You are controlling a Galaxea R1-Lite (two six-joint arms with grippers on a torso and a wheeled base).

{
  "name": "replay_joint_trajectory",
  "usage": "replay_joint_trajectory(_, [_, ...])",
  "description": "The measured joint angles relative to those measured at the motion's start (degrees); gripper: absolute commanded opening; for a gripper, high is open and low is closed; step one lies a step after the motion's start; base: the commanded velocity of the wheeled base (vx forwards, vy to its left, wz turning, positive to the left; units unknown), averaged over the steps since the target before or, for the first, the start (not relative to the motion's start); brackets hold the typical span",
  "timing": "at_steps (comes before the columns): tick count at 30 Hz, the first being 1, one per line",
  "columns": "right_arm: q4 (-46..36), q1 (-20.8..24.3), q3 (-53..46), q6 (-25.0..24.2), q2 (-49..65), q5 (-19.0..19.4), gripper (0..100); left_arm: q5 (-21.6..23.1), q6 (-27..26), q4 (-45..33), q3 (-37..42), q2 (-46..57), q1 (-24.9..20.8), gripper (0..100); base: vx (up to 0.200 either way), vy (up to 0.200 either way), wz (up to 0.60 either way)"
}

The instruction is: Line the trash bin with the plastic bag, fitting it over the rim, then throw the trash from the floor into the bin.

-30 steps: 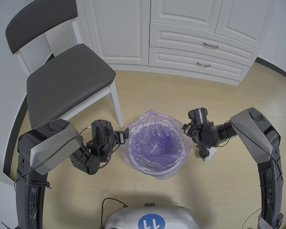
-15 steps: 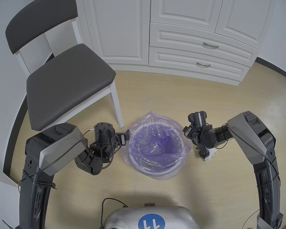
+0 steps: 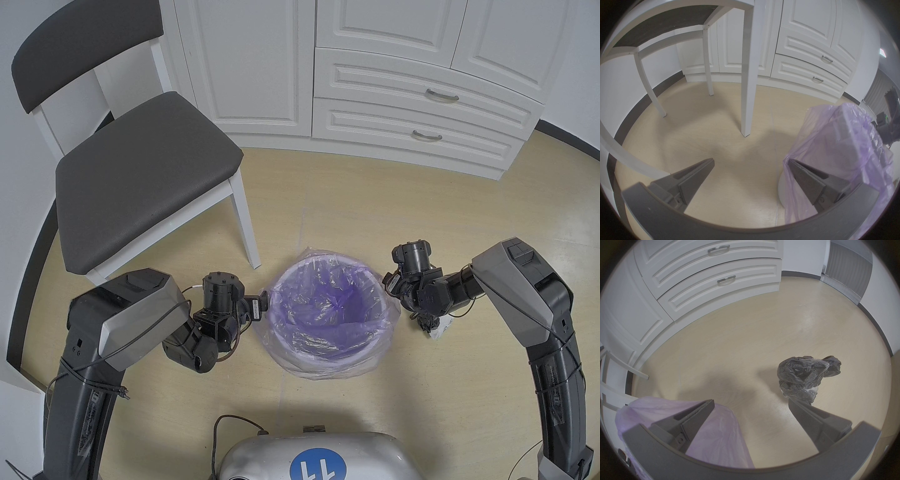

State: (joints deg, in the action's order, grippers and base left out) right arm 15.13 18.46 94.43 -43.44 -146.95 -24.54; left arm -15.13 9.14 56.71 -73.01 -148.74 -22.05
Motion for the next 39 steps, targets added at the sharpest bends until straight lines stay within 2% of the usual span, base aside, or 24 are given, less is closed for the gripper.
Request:
replay_joint_trajectory(15, [0.02, -0.24, 0.52, 0.3, -2.54, -0.09, 100, -0.06, -0.33, 0.13, -2.29, -5.05, 0.37, 100, 0.0, 0.0, 0.0])
replay_joint_trajectory(27, [0.09, -0.71, 2.49, 0.2, -5.9, -0.66, 100, -2.85, -0.3, 0.06, -5.63, -8.01, 0.54, 100, 0.0, 0.0, 0.0])
replay_joint_trajectory(39, [-0.55, -1.23, 0.91, 0.79, -3.05, -0.77, 100, -2.44, -0.17, 0.22, -4.02, -5.81, 1.61, 100, 0.0, 0.0, 0.0])
